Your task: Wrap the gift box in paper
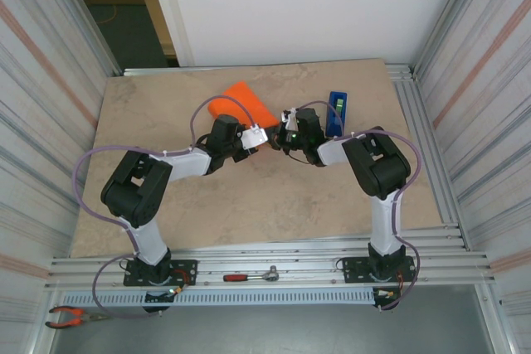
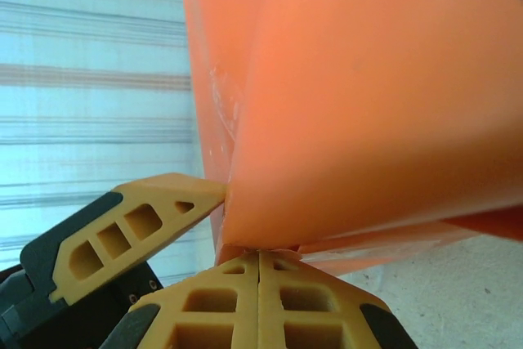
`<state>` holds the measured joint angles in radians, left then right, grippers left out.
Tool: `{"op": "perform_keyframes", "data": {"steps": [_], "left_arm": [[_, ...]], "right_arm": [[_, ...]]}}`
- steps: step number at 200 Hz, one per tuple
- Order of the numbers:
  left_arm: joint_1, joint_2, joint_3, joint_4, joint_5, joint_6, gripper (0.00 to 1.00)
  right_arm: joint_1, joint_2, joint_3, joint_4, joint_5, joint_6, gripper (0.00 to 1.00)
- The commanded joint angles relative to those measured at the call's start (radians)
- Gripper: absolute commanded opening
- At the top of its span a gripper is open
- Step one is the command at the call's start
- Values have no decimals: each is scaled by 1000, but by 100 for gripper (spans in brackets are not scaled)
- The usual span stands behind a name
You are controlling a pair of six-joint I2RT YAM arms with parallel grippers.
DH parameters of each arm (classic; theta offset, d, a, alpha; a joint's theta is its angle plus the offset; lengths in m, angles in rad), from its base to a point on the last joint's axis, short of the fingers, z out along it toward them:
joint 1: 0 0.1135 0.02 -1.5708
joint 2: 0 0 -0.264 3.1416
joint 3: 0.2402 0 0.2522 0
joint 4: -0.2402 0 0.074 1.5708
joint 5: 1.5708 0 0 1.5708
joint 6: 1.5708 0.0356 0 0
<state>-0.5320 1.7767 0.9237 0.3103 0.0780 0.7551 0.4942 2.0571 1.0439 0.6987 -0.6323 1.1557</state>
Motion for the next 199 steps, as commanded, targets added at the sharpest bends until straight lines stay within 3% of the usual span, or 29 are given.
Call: {"op": "perform_keyframes", "data": {"steps": [1, 75, 103, 125, 154, 173, 199], "left_arm": [[-6, -28, 1, -67, 36, -11, 48], [28, -133, 41, -56, 109, -183, 57], [61, -184, 56, -58, 148, -306, 60], [114, -219, 68, -68, 123, -489, 62], [251, -201, 146, -224, 48, -837, 68], [372, -151, 172, -282, 127, -1067, 71], [488, -43, 206, -276, 271, -1292, 74]], "right_arm": [[-11, 13, 16, 66, -8, 50, 0], [-70, -102, -70, 58, -10, 43, 0], [-96, -130, -84, 27, -16, 26, 0], [-120, -143, -72, -23, -22, -15, 0], [-142, -133, 34, -209, -27, -109, 28], [-145, -103, 150, -378, -18, -210, 38], [-154, -50, 264, -501, 13, -285, 43]]}}
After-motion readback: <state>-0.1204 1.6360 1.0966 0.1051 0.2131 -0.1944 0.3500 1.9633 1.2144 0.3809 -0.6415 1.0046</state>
